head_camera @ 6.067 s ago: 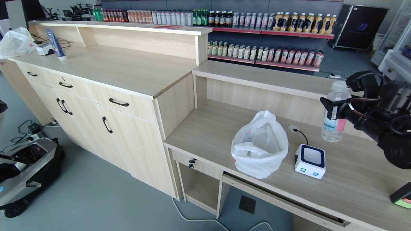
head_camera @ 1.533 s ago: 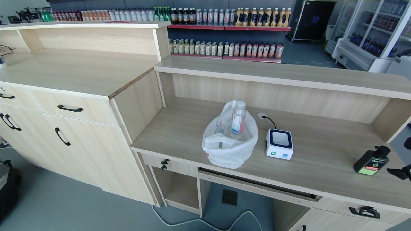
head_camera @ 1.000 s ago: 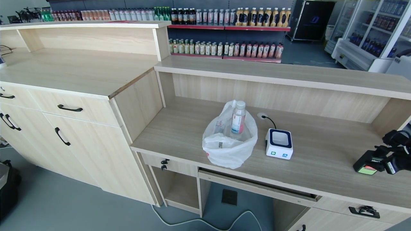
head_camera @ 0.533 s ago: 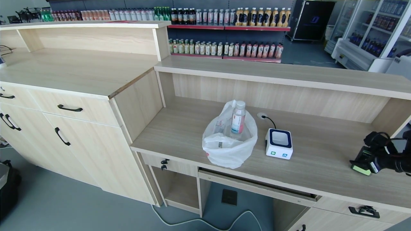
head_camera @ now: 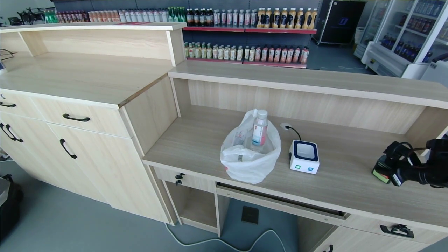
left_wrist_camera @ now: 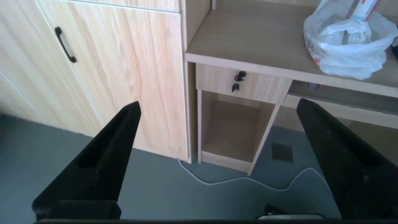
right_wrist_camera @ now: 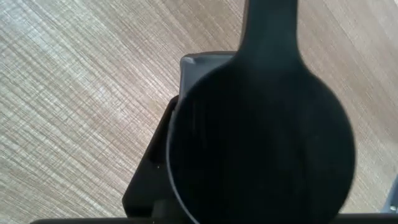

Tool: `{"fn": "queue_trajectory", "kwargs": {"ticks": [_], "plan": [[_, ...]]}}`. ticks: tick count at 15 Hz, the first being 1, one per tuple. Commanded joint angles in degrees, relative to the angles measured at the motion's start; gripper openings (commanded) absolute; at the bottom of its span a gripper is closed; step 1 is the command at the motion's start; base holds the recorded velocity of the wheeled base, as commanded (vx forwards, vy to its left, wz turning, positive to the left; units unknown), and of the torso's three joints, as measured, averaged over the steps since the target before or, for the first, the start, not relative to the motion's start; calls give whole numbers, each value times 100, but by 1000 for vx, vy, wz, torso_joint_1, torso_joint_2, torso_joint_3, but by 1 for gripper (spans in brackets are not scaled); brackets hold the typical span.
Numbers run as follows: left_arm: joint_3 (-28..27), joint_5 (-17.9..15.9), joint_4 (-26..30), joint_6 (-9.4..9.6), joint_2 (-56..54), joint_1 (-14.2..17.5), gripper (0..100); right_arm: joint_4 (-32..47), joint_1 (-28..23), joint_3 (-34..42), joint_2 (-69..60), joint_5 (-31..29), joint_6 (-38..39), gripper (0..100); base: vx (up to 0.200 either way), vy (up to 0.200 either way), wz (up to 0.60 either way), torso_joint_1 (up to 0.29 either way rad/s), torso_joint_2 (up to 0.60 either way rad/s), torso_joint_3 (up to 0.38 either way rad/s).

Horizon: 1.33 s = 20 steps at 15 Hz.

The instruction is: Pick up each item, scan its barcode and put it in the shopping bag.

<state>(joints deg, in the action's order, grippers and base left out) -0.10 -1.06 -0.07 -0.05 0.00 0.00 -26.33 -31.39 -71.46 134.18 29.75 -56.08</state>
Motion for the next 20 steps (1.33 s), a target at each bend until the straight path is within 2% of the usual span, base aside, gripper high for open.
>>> {"fn": "queue_trajectory", "kwargs": {"ticks": [1,4,5,7,8,9,10,12,13,15,16,17,19,20], "plan": [[1,1,-1,-4,0,0,100,-258,89,194,-656,5,-132,0,0,0,0,0,0,0],[1,1,-1,-4,0,0,100,-751,195,1433,-2889,102,-501,0,0,0,0,0,0,0],[1,1,-1,-4,0,0,100,-874,335,2075,-3803,400,-940,0,0,0,0,0,0,0],[1,1,-1,-4,0,0,100,-1155,889,2866,-4928,866,-2338,0,0,0,0,0,0,0],[1,1,-1,-4,0,0,100,-1322,1355,3130,-5244,1104,-3287,0,0,0,0,0,0,0],[1,1,-1,-4,0,0,100,-1348,1715,3191,-5359,1174,-3920,0,0,0,0,0,0,0],[1,1,-1,-4,0,0,100,-1436,2664,3191,-5455,1165,-5493,0,0,0,0,0,0,0],[1,1,-1,-4,0,0,100,-1911,3983,3332,-5464,1200,-7470,0,0,0,0,0,0,0],[1,1,-1,-4,0,0,100,-2254,4537,3490,-5473,1200,-8147,0,0,0,0,0,0,0],[1,1,-1,-4,0,0,100,-2544,5310,3630,-5587,1227,-9193,0,0,0,0,0,0,0],[1,1,-1,-4,0,0,100,-2544,5336,3630,-5587,1227,-9228,0,0,0,0,0,0,0],[1,1,-1,-4,0,0,100,-2544,5846,3666,-5561,1244,-9844,0,0,0,0,0,0,0],[1,-8,-1,-4,0,0,100,-2508,6365,3789,-5701,1394,-10371,0,0,0,0,0,0,0],[1,1,-1,-4,0,0,100,-2508,6453,3868,-5737,1402,-10450,0,0,0,0,0,0,0]]}}
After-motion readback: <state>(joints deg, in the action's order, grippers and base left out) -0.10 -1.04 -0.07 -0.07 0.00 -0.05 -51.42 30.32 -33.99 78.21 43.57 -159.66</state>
